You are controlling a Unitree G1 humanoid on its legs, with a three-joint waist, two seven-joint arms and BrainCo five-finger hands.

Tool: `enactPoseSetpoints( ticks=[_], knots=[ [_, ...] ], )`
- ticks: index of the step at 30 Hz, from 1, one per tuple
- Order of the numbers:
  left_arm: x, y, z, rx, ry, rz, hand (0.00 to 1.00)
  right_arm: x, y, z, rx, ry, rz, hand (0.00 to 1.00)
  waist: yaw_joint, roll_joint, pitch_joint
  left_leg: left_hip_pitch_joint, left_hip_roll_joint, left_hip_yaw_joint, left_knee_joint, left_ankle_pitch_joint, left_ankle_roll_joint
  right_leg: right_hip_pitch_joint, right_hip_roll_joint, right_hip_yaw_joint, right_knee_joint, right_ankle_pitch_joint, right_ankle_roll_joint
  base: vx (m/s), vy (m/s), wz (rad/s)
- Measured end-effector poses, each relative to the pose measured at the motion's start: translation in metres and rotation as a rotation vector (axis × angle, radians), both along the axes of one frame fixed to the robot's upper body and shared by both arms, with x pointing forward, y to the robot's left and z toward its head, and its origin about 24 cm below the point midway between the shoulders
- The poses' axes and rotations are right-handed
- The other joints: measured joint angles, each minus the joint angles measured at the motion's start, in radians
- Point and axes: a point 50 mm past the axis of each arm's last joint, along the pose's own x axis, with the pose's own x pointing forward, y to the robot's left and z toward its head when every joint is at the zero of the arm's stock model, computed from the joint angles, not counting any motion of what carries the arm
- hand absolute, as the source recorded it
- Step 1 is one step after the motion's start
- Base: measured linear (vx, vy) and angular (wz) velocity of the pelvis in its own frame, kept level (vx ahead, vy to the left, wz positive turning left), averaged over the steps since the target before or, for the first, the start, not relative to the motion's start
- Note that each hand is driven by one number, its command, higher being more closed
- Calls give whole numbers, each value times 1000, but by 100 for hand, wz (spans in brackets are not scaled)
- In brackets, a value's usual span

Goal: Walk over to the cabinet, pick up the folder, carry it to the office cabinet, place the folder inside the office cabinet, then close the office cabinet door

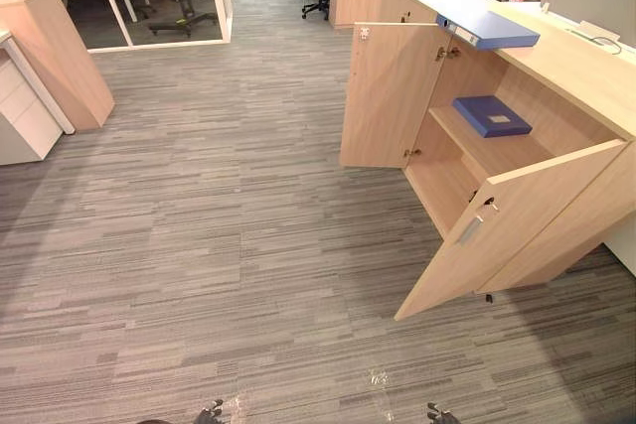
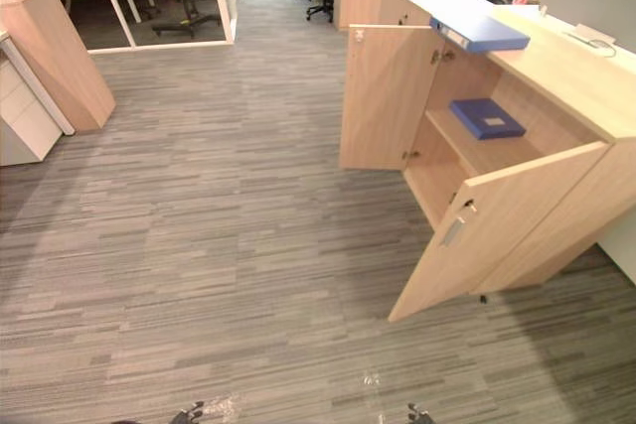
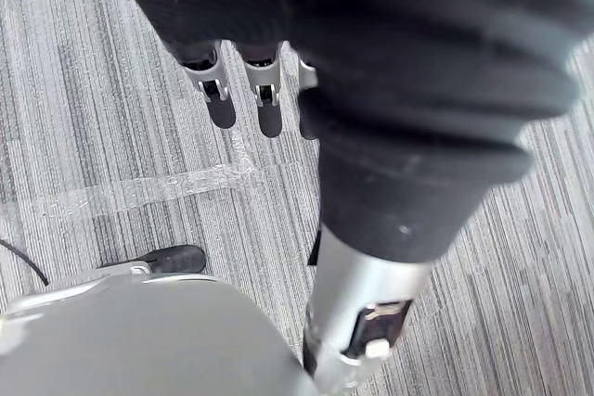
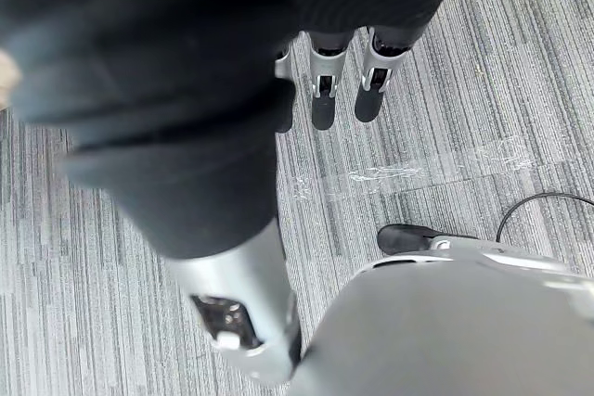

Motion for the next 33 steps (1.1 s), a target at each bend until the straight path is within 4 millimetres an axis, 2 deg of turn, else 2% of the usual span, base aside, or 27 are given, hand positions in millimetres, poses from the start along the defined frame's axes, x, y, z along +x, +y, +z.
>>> enactPoseSetpoints(
  ticks=[4,10,18,27,28,30,31,32,33],
  knots=[
    [0,0,0,-60,-13,60,0,3,0,0,1,-2,1,0,0,-1,6,13,1,4,-13,0,-5,5,0,1,1,-8,23,0,0,0],
    [0,0,0,-62,-14,61,0,3,0,0,1,-3,1,0,0,-1,6,17,1,6,-14,0,-6,6,0,1,1,-7,22,0,0,0],
    [5,-1,2,42,-33,-91,0,4,0,1,-26,-9,27,0,1,-8,14,24,0,7,-15,0,-6,14,1,1,-14,0,11,-28,-8,0],
    [6,1,3,63,-44,-72,0,2,-2,1,-42,-20,-51,0,0,-10,33,23,2,8,-6,-7,-14,28,2,1,-21,1,10,0,0,0],
    [10,2,4,67,-55,-70,0,4,0,1,-38,-26,-51,0,0,-18,50,1,5,7,54,-38,-20,33,1,1,-19,1,10,0,0,0],
    [19,3,7,73,-91,-51,0,7,1,1,-34,-35,-51,0,3,-14,73,-66,24,10,212,-111,-34,37,8,0,-10,-3,5,-23,-7,0],
    [22,4,8,74,-103,-45,0,8,1,1,-35,-37,-52,0,3,-14,80,-90,33,13,266,-134,-43,37,12,0,-6,-9,-6,-71,-24,4],
    [29,5,10,77,-129,-35,0,9,0,2,-36,-45,-57,0,5,-13,102,-139,52,24,388,-163,-55,41,20,-1,1,-24,-31,-114,-22,13],
    [35,6,12,81,-154,-28,0,10,-1,2,-36,-47,-59,0,7,-15,117,-187,65,35,499,-166,-60,44,22,-3,5,-35,-47,-121,-25,10]
  ],
)
